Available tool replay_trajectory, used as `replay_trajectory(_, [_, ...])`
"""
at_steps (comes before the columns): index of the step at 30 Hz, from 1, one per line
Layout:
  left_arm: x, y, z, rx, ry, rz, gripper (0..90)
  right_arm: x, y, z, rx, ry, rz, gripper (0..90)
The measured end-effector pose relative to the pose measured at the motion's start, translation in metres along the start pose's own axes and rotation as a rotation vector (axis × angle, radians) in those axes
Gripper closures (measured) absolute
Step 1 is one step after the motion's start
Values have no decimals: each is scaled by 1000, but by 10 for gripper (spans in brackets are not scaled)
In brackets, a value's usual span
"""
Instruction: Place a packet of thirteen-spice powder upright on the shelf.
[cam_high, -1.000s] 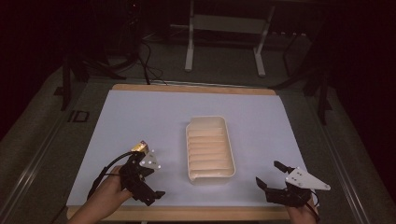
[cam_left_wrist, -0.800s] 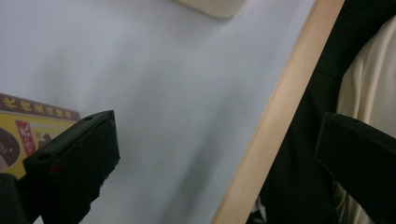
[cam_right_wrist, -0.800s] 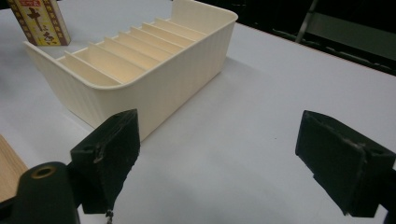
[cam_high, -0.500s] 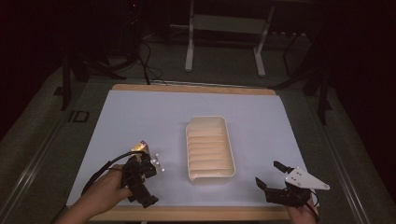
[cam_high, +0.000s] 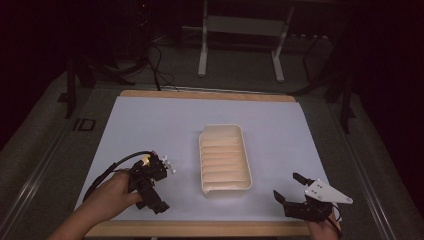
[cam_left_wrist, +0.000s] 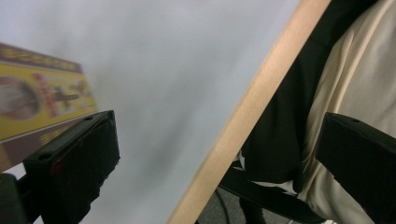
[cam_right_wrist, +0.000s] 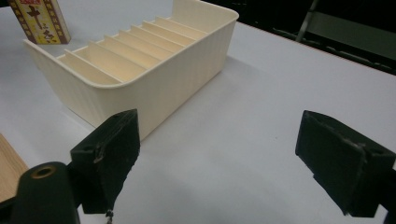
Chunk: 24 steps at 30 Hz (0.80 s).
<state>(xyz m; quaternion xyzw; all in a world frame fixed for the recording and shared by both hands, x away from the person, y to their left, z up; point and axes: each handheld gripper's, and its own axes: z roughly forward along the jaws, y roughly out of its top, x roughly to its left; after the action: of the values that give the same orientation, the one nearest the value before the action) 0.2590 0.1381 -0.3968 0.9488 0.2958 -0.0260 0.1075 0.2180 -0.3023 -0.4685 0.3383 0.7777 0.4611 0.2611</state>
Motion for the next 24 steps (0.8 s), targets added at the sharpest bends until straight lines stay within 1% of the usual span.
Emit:
replay_trajectory(1, [4, 0, -6, 6, 5, -31, 0, 0, 0, 0, -1, -1, 0, 139])
replay_trajectory(2, [5, 0, -9, 11, 7, -42, 0, 0, 0, 0, 0, -1, 0, 139])
replay_trajectory(3, [7, 0, -12, 16, 7, -52, 0, 0, 0, 0, 0, -1, 0, 139])
replay_trajectory(4, [7, 0, -12, 16, 7, -52, 0, 0, 0, 0, 0, -1, 0, 139])
replay_trajectory(7, [12, -1, -20, 11, 19, -68, 0, 0, 0, 0, -1, -1, -1, 139])
replay_trajectory(9, [15, -2, -25, 1, 28, -67, 0, 0, 0, 0, -2, -1, -1, 139])
replay_trajectory(10, [18, -3, -32, -19, 39, -62, 0, 0, 0, 0, -4, -1, -3, 139])
replay_trajectory(11, [20, -4, -35, -27, 36, -61, 0, 0, 0, 0, -3, -2, -2, 139])
replay_trajectory(12, [20, -4, -35, -27, 36, -61, 0, 0, 0, 0, -3, -2, -3, 139])
replay_trajectory(13, [25, -5, -41, -40, 43, -70, 0, 0, 0, 0, -4, -3, -3, 139])
replay_trajectory(14, [25, -5, -41, -40, 43, -70, 0, 0, 0, 0, -4, -3, -3, 139])
replay_trajectory(15, [30, -6, -46, -42, 47, -69, 0, 0, 0, 0, -3, -3, -2, 139])
replay_trajectory(17, [35, -6, -50, -41, 55, -71, 0, 0, 0, 0, -3, -3, -1, 139])
replay_trajectory(18, [35, -6, -50, -41, 55, -71, 0, 0, 0, 0, -3, -3, -1, 139])
replay_trajectory(19, [40, -5, -52, -31, 61, -67, 0, 0, 0, 0, -2, -3, 0, 139])
replay_trajectory(20, [40, -5, -52, -31, 61, -67, 0, 0, 0, 0, -1, -3, 0, 139])
replay_trajectory(21, [45, -3, -54, -17, 77, -54, 0, 0, 0, 0, -1, -3, -1, 139])
replay_trajectory(23, [50, -1, -55, -8, 104, -38, 0, 0, 0, 0, -1, -4, -2, 139])
replay_trajectory(24, [50, -1, -55, -8, 104, -38, 0, 0, 0, 0, -1, -4, -2, 139])
